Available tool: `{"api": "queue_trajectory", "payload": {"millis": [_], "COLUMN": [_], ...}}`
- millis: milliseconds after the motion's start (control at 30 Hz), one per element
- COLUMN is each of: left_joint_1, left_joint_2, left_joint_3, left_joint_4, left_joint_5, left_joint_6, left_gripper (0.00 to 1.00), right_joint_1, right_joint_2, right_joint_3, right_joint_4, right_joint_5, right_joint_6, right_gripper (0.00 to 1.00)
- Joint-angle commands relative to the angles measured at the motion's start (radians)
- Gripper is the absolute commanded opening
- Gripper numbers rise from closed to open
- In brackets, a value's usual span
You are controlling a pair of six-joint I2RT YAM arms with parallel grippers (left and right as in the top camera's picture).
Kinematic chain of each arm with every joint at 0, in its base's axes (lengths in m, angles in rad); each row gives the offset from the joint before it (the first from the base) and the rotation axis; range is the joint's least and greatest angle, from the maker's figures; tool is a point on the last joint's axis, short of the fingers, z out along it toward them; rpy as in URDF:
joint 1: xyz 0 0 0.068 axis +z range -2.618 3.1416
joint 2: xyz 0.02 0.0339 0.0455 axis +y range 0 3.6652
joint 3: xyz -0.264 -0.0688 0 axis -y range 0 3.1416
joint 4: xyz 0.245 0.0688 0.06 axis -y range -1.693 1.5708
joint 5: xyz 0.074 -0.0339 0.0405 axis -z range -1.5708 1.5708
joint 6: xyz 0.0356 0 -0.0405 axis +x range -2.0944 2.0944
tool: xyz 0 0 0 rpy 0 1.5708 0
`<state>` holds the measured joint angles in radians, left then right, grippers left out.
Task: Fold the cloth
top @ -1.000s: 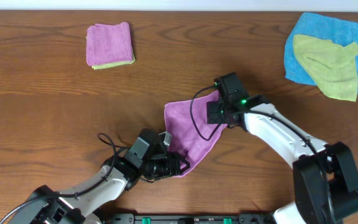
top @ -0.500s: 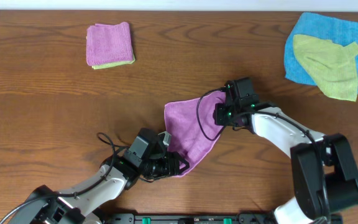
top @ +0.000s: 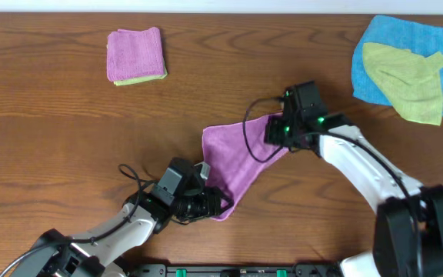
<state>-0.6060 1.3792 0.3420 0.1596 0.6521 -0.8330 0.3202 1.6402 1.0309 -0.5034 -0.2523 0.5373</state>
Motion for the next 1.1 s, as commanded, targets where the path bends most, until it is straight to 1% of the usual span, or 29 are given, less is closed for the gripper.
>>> {"api": "queue_trajectory", "payload": {"millis": [0, 67, 167, 233, 267, 300, 467, 533, 567, 633, 700, 733, 767, 833, 933, 967, 1067], "left_joint_1": [0.017, 0.017, 0.017, 0.017, 0.017, 0.017, 0.017, 0.017, 0.017, 0.017, 0.017, 0.017, 0.017, 0.017, 0.017, 0.017, 0.017], "left_joint_2": [0.023, 0.023, 0.023, 0.023, 0.023, 0.023, 0.023, 0.023, 0.023, 0.023, 0.023, 0.023, 0.023, 0.023, 0.023, 0.023, 0.023], "left_joint_3": [-0.024, -0.024, -0.024, -0.024, -0.024, -0.024, -0.024, -0.024, -0.024, -0.024, -0.024, -0.024, -0.024, -0.024, -0.024, -0.024, -0.024], "left_joint_4": [-0.029, -0.029, -0.029, -0.029, -0.029, -0.029, -0.029, -0.029, -0.029, -0.029, -0.029, -0.029, -0.029, -0.029, -0.029, -0.029, -0.029], "left_joint_5": [-0.078, -0.078, -0.079, -0.079, -0.079, -0.078, -0.079, -0.079, -0.079, -0.079, -0.078, -0.078, -0.078, -0.078, -0.078, -0.078, -0.06], "left_joint_6": [0.026, 0.025, 0.025, 0.025, 0.026, 0.026, 0.026, 0.026, 0.026, 0.026, 0.026, 0.025, 0.026, 0.025, 0.025, 0.025, 0.025], "left_gripper": [0.63, 0.63, 0.63, 0.64, 0.64, 0.64, 0.64, 0.64, 0.63, 0.64, 0.64, 0.64, 0.64, 0.64, 0.64, 0.64, 0.64], "right_joint_1": [0.033, 0.058, 0.1, 0.121, 0.133, 0.144, 0.18, 0.188, 0.19, 0.19, 0.183, 0.175, 0.169, 0.158, 0.13, 0.112, 0.047], "right_joint_2": [-0.018, -0.018, -0.018, -0.018, -0.018, -0.018, -0.017, -0.016, -0.016, -0.017, -0.017, -0.017, -0.016, -0.008, 0.039, 0.059, 0.127], "right_joint_3": [0.021, 0.02, 0.02, 0.02, 0.02, 0.02, 0.02, 0.02, 0.02, 0.021, 0.021, 0.021, 0.019, 0.014, 0.012, 0.012, 0.013], "right_joint_4": [-0.007, -0.005, -0.002, -0.001, -0.001, 0.004, 0.071, 0.094, 0.098, 0.087, 0.018, -0.018, -0.027, -0.016, 0.035, 0.045, 0.094], "right_joint_5": [0.018, 0.049, 0.143, 0.168, 0.173, 0.176, 0.185, 0.198, 0.21, 0.217, 0.261, 0.284, 0.286, 0.269, 0.146, 0.115, -0.002], "right_joint_6": [0.194, 0.211, 0.226, 0.225, 0.226, 0.225, 0.226, 0.225, 0.224, 0.159, 0.11, 0.06, -0.018, -0.231, -0.496, -0.528, -0.552], "right_gripper": [0.01, 0.01, 0.2, 0.32, 0.41, 0.46, 0.5, 0.5, 0.47, 0.44, 0.45, 0.46, 0.48, 0.55, 0.56, 0.56, 0.55]}}
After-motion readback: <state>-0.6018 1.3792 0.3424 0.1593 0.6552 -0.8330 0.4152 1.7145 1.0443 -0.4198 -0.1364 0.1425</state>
